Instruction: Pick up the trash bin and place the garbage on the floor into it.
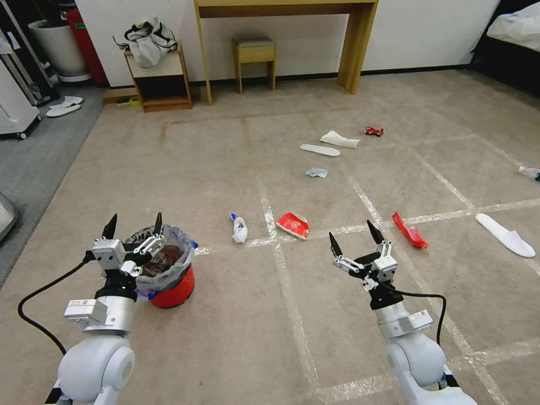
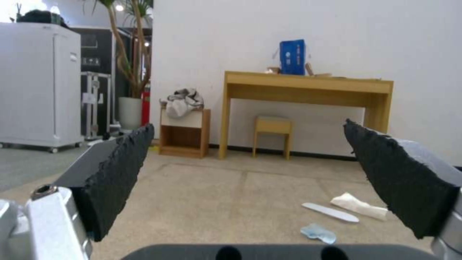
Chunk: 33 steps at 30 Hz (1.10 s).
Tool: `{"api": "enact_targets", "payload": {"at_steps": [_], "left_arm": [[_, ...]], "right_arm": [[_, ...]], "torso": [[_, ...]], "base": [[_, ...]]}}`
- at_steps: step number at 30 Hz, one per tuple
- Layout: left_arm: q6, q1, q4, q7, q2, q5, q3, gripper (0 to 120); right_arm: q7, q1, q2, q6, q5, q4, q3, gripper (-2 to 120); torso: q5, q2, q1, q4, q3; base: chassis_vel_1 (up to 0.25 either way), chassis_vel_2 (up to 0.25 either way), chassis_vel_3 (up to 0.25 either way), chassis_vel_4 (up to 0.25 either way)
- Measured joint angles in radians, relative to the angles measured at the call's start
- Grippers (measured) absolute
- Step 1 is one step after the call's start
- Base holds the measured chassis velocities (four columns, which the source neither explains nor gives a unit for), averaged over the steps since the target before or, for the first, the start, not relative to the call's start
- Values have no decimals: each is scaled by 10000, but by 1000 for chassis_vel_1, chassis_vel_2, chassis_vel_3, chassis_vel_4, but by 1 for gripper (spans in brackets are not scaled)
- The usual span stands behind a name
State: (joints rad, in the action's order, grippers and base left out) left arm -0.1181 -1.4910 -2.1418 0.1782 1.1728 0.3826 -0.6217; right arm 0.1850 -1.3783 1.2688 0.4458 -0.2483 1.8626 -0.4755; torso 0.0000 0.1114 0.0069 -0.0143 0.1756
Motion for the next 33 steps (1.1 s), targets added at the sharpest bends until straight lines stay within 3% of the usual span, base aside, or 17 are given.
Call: {"api": "enact_targets", "payload": {"at_steps": [7, 22, 33], "left_arm": [[31, -52, -72, 5, -1, -31, -1, 99], [34, -207, -251, 5, 58, -63, -26, 99], [30, -251, -254, 3, 91, -88, -38, 99]], "right_arm": [[-67, 29, 60, 403, 564, -89, -69, 100], [89, 10, 61, 609, 508, -126, -14, 100], [95, 22, 120, 626, 511, -169, 18, 100]], "torso": [[0, 0, 0, 0, 0], [0, 2, 0, 0, -1], [1, 2, 0, 0, 1]], "base": [[0, 0, 0, 0], [0, 0, 0, 0], [-109, 104, 102, -101]]}}
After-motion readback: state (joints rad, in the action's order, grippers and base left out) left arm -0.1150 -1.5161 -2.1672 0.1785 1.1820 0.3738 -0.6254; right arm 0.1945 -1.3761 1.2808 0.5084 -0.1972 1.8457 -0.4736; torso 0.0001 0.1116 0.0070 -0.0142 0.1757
